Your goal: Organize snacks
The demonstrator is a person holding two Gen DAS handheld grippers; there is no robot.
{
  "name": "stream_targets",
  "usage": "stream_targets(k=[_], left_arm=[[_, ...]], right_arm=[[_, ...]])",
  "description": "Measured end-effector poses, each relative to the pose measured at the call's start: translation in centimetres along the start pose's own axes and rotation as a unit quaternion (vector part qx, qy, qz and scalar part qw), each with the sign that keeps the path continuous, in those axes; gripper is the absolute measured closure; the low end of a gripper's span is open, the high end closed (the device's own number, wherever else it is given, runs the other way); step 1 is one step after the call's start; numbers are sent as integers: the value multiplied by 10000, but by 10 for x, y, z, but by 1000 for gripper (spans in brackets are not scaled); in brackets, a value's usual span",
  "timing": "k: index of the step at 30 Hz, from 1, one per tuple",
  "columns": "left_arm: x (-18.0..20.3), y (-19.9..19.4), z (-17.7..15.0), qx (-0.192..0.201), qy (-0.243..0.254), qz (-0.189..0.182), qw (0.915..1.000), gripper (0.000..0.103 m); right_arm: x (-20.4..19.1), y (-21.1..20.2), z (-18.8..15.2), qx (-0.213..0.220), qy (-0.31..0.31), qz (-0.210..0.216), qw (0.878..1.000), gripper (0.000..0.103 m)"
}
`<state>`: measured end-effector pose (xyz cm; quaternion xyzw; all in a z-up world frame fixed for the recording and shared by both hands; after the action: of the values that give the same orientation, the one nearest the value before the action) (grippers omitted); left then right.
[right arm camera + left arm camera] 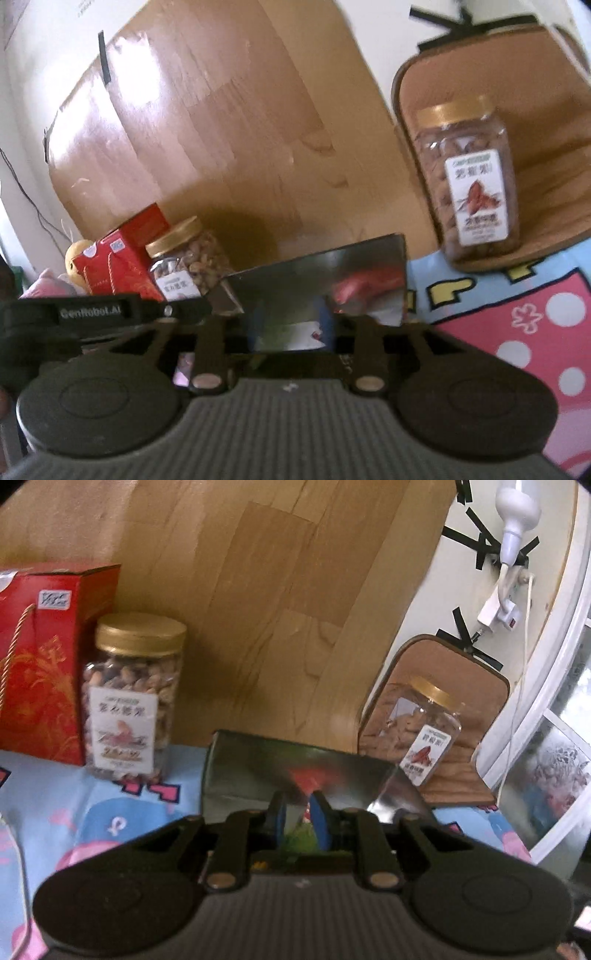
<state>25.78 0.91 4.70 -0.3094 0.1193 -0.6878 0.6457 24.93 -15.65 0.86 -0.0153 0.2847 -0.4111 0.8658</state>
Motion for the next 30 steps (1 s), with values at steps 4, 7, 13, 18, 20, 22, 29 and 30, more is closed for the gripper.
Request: stream_targets(k=[4,7,13,18,20,22,29,30], left_arm=[[-22,-24,-17,0,-162,-238,9996,81],[-39,-51,-39,23,-341,-433,9985,81],[-76,-95,-79,39,-608,-333,9976,81],[-105,-113,-107,-151,-870,-151,9960,69],[-114,-117,-117,-221,-1037,-160,9942,59],[-118,-116,-126,-357,-1149,-246,9924,58],[-131,-117,-146,-464,-1323,-319,9896,49],[-133,-118,-147,-447,-1358,-378,9890,49]], right_arm=[[-5,-26,-8,119,172,164,9996,61],[-16,-44,-29,-149,215,503,9984,62],[-46,-47,-67,-775,19,800,9938,64],[-97,-42,-83,-1116,-353,1346,9840,64],[-111,-34,-89,-1227,-569,1367,9813,63],[-119,-22,-96,-1343,-771,1290,9795,63],[-141,-21,-116,-1438,-1762,1188,9665,64],[-146,-26,-119,-1445,-1923,1242,9627,64]])
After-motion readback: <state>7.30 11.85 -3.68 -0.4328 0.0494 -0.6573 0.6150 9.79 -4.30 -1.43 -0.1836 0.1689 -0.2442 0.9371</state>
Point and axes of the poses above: each gripper's, at about its wrist camera, not at the fingertips, and y roughly the way its jaws point, x to its right, z to its top, the point moved 8 cm from there along y, roughly the way its jaws point, and after that the axes turned 8 degrees about z, right-handed, at the moved point
